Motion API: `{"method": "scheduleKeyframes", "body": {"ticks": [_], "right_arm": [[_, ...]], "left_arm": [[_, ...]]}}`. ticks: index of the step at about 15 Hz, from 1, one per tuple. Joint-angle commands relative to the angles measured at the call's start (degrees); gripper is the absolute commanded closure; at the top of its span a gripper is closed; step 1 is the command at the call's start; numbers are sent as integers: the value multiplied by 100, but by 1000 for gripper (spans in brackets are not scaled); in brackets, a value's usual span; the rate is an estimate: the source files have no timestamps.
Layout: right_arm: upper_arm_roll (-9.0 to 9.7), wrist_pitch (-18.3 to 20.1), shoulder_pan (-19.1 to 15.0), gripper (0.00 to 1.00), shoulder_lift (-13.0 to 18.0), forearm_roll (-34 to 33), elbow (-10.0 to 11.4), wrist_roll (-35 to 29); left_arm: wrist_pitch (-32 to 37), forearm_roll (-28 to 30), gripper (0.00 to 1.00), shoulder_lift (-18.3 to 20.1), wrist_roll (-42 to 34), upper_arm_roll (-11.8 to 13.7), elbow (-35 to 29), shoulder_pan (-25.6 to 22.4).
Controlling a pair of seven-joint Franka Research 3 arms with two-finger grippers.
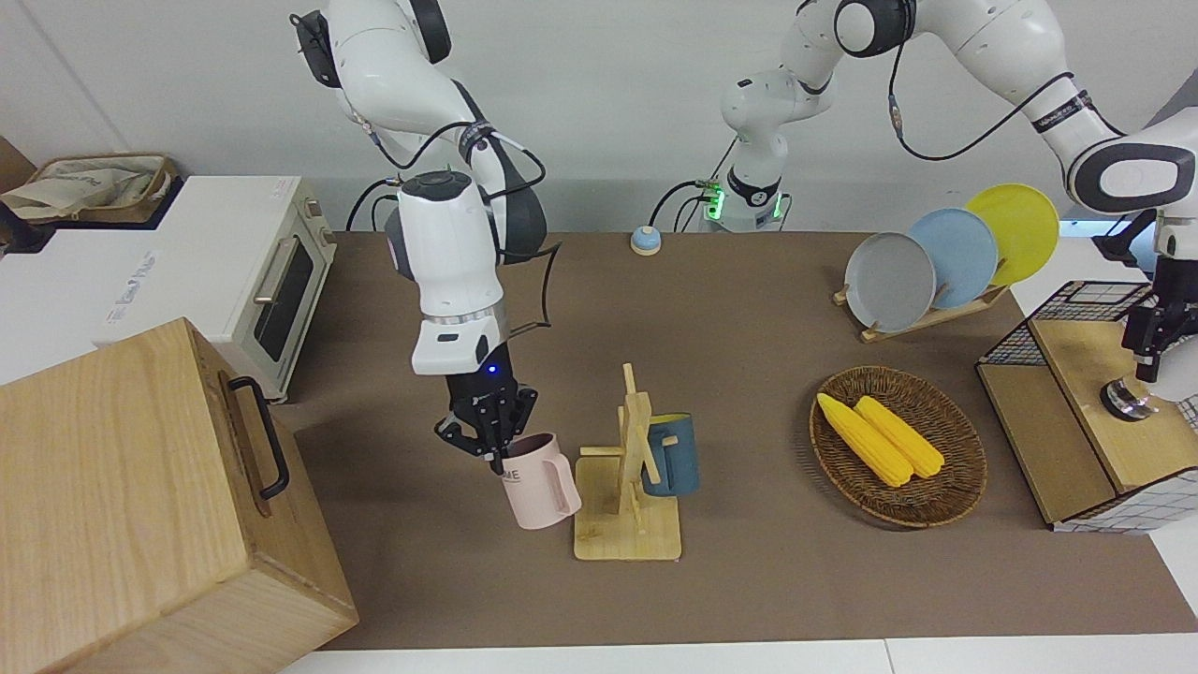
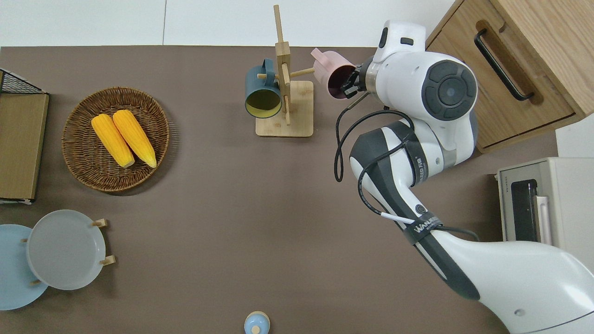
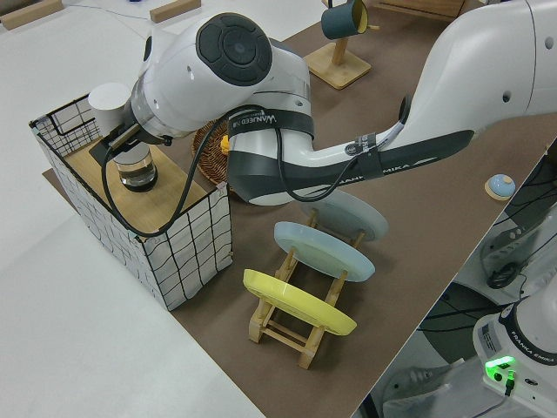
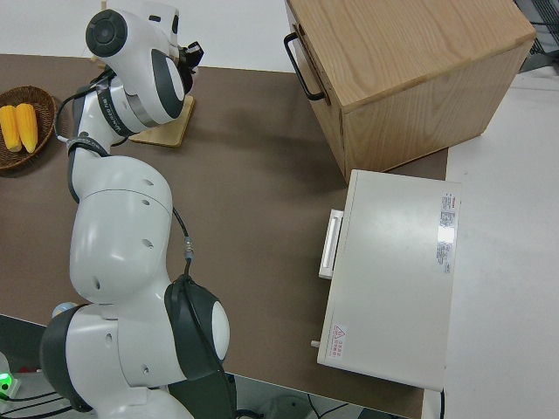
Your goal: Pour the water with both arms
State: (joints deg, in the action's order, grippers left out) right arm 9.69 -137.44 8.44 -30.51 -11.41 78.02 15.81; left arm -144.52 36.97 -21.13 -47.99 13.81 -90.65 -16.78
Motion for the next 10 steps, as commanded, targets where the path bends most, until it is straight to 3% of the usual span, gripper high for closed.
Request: {"method": "scheduleKeyframes", "body": {"ticks": [1, 3, 6, 8, 10], "right_arm": [[95, 375, -220, 1000, -69, -28, -331, 370], [95, 402, -281, 1000, -69, -19, -358, 370], [95, 428, -343, 1000, -77, -11, -436, 370], [95, 594, -361, 1000, -77, -10, -516, 352], [95, 779, -369, 1000, -69, 77, -516, 300]], "left_arm": [[-102, 327, 36, -242, -114, -36, 259, -71], [-102, 477, 261, -251, -114, -27, 259, -71], [-102, 513, 752, -251, -105, -27, 250, -71], [-102, 504, 885, -251, -97, -27, 250, -71], [-94, 495, 896, -251, -88, -18, 250, -71]]}}
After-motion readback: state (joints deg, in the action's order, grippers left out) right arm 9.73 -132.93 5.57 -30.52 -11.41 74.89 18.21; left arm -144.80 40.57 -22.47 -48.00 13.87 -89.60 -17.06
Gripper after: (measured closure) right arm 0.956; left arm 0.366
